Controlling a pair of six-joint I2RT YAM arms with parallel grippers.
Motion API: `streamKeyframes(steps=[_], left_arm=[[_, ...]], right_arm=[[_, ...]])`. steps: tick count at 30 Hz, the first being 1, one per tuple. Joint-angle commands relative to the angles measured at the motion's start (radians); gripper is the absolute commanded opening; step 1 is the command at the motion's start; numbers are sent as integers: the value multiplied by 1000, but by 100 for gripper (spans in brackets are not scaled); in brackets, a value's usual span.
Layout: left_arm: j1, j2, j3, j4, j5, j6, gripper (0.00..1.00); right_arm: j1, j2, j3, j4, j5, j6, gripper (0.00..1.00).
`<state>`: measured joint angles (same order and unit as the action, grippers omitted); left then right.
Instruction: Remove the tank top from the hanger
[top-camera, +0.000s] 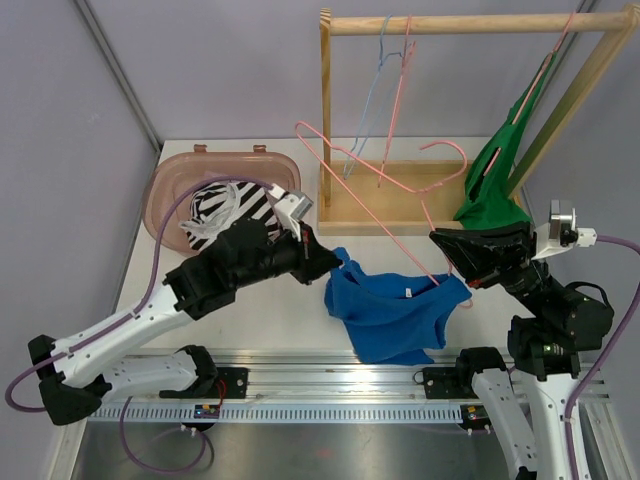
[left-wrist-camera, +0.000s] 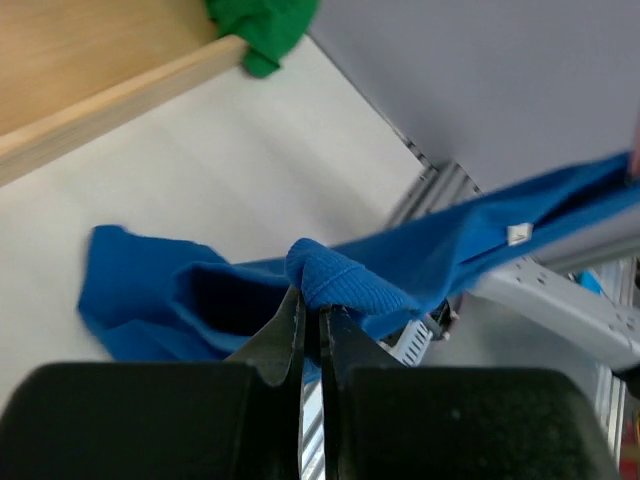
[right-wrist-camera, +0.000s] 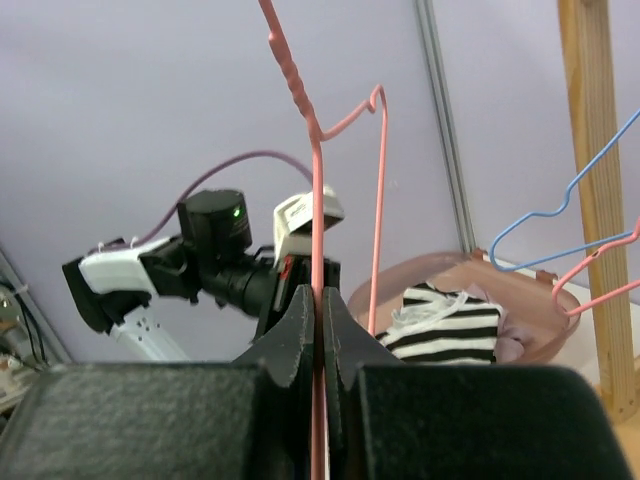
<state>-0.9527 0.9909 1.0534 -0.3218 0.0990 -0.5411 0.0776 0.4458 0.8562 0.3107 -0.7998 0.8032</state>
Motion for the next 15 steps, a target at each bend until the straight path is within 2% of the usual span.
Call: streamKeyframes(steps=[1,5,6,7,9,10,11,14,15], left_arm=[[-72,43,16,118,111,85,0],[-110,81,7,67,-22,83,0],[-112,86,2,47,-132,58,0],[-110,101,-1,27,-171,49,0],[-110,110,-10,7,-209,35,0],[-112,111,-19,13,-214,26,0],[-110,103,-47,41,-214,18,0],[-112,91,-81,69,-210,-8,0],[-110,89,-88,78,-200,-10,0]], right_arm=[[1,11,-39,298,118,117,0],[1,28,-45,292,175,81,0],[1,24,-42,266,200,61,0],[1,21,-39,231,261,41,0],[1,10,-72,269,299,11,0],[1,1,-100,309,348,16,0],[1,-7,-183,453,372,49,0],[1,-15,-326,693,479,88,0],[1,-9,-347,729,493,93,0]])
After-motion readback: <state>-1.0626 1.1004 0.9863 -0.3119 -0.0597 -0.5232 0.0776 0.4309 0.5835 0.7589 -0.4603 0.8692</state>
